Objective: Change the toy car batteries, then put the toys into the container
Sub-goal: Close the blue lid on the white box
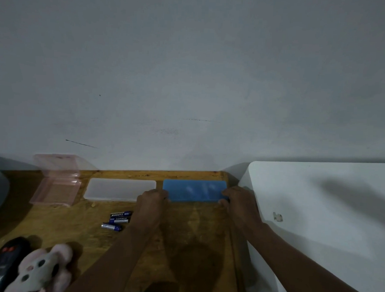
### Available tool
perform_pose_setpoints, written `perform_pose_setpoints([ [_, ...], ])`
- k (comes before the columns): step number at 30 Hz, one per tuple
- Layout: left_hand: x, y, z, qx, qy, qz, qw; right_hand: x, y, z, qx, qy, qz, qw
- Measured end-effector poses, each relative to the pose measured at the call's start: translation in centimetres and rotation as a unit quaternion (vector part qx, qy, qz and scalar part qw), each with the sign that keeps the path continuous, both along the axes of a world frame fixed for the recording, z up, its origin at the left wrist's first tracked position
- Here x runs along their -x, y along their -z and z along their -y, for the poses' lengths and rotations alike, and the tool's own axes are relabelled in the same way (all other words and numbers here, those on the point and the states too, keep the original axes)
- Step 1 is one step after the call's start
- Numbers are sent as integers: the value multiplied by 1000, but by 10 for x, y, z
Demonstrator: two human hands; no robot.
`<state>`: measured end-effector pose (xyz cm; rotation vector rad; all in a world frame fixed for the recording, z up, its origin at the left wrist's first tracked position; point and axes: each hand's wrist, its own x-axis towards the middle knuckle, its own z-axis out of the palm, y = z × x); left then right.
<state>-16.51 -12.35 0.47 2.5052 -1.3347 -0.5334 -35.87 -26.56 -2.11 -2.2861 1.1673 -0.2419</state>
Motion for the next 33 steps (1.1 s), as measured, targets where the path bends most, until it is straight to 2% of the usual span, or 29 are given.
perform_pose_setpoints([
  [7, -3, 2, 9, -20, 24, 33, 999, -2, 10, 6, -49, 22, 4, 999],
  [22, -1, 3, 14, -59, 42, 58, 996, -7, 21, 15, -65, 46, -51, 996],
  [25, -1, 2, 15, -59, 41, 62, 995, -6, 22, 9, -80, 41, -32, 995],
  [33, 2, -3, 11, -33, 40, 68, 996, -6, 5, 2, -89, 18, -51, 995],
])
